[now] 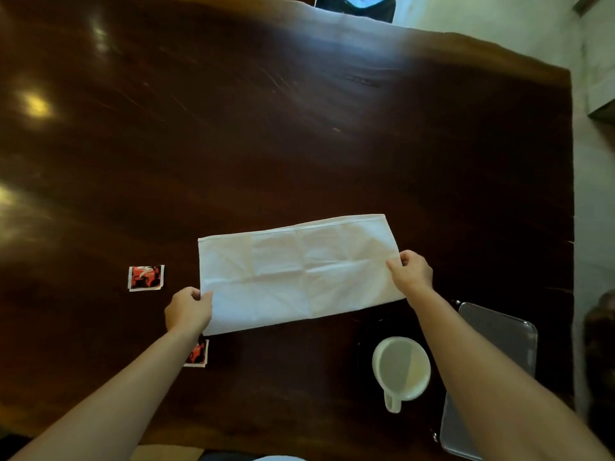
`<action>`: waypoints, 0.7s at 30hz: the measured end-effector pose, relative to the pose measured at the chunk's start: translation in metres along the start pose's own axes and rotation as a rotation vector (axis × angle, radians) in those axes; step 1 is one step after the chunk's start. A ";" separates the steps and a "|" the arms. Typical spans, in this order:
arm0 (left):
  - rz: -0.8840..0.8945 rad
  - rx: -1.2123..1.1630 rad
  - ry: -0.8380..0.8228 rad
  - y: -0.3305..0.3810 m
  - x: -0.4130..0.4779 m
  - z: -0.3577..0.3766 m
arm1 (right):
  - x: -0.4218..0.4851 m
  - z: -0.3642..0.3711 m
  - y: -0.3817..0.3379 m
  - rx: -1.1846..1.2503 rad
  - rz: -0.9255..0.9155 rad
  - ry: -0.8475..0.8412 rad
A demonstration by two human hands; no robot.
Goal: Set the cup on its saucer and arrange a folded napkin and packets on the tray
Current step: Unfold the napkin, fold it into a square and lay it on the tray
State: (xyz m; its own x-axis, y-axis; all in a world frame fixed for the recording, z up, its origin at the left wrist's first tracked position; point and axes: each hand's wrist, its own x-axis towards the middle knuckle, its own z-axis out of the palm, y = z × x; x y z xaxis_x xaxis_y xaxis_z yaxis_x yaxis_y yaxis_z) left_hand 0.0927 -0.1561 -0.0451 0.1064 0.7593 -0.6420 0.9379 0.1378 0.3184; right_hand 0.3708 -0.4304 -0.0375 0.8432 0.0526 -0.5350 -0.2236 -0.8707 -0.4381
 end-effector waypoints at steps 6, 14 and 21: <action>0.048 0.063 -0.036 -0.011 0.000 0.005 | -0.005 -0.001 -0.006 0.041 -0.166 0.220; 0.076 0.097 -0.054 -0.013 0.003 0.010 | 0.006 -0.003 -0.028 0.124 -0.090 0.169; 0.076 0.110 -0.058 -0.014 0.006 0.014 | -0.008 -0.017 -0.055 0.328 -0.403 0.188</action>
State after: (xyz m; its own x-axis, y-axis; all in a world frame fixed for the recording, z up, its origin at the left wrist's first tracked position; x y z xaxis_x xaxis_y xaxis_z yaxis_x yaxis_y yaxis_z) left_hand 0.0846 -0.1622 -0.0633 0.1941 0.7262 -0.6595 0.9566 0.0089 0.2913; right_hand 0.3843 -0.3908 0.0031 0.9595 0.2362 -0.1536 0.0198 -0.6002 -0.7996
